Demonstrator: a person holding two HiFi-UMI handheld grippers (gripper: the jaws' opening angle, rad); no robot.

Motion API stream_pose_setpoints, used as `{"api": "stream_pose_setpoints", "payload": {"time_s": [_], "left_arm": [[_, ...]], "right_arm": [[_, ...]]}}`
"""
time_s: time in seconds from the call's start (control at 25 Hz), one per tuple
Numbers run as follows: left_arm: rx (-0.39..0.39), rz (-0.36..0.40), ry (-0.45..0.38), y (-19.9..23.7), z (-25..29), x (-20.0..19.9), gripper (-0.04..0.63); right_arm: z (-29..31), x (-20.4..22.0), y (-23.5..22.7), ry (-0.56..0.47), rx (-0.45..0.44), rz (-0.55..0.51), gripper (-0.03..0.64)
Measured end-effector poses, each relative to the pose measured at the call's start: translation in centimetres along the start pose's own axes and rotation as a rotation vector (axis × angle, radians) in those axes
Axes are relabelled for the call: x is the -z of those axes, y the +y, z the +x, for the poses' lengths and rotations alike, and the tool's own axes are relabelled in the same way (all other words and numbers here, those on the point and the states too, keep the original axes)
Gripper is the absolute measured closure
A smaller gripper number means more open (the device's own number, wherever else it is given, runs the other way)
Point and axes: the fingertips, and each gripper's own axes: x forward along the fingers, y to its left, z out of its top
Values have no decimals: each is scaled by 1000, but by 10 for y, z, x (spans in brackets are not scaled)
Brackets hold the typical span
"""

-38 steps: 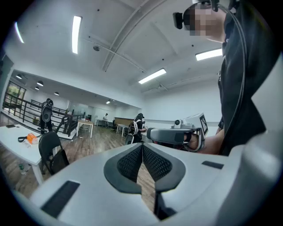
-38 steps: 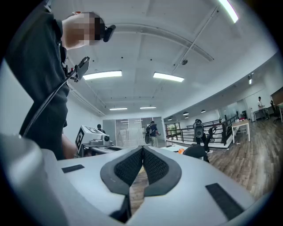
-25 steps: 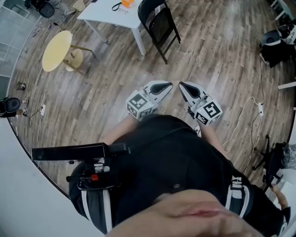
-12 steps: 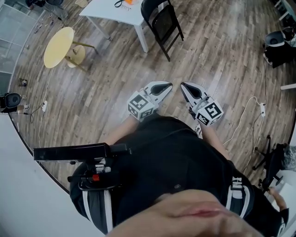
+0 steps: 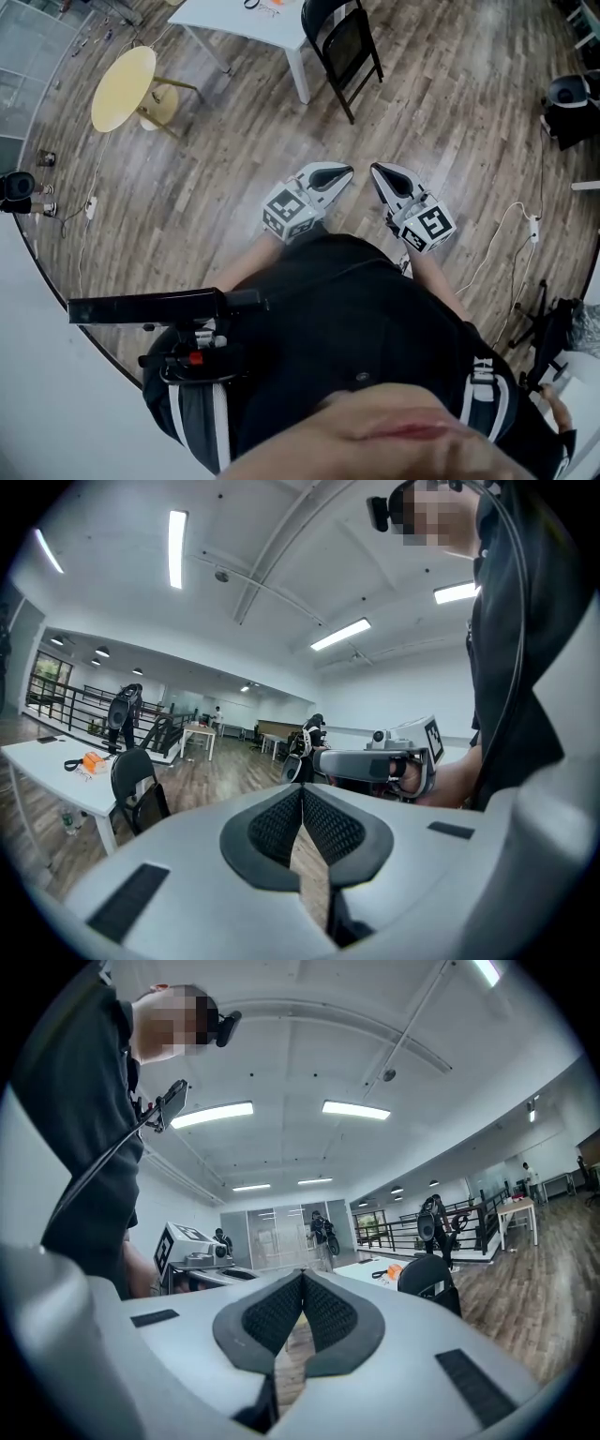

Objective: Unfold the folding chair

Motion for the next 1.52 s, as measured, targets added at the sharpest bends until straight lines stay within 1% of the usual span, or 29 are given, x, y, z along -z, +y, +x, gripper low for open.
{"api": "stream_pose_setpoints", "payload": {"time_s": [0.28, 0.48, 0.68, 0.84, 1.0, 1.12, 1.32, 1.52], "left_arm": [[10, -5, -14, 55, -7, -14, 590], [16, -11, -18, 103, -13, -23, 591], [15, -11, -30, 132, -19, -23, 591], [16, -16, -42, 171, -26, -33, 590], [10, -34, -39, 201, -41, -32, 591], [10, -39, -35, 220, -51, -31, 591], [22, -24, -44, 248, -60, -38, 591], [22, -44, -58, 263, -55, -40, 591]], "right_arm": [[51, -6, -14, 22, 17, -7, 609], [97, -13, -25, 29, 23, -1, 609], [127, -9, -32, 31, 37, 4, 609], [167, -12, -45, 50, 39, 3, 609], [201, -11, -47, 53, 38, 7, 609], [223, -11, -46, 53, 38, 15, 609], [251, -10, -46, 63, 49, 9, 609], [258, -11, -56, 69, 65, 14, 609]]}}
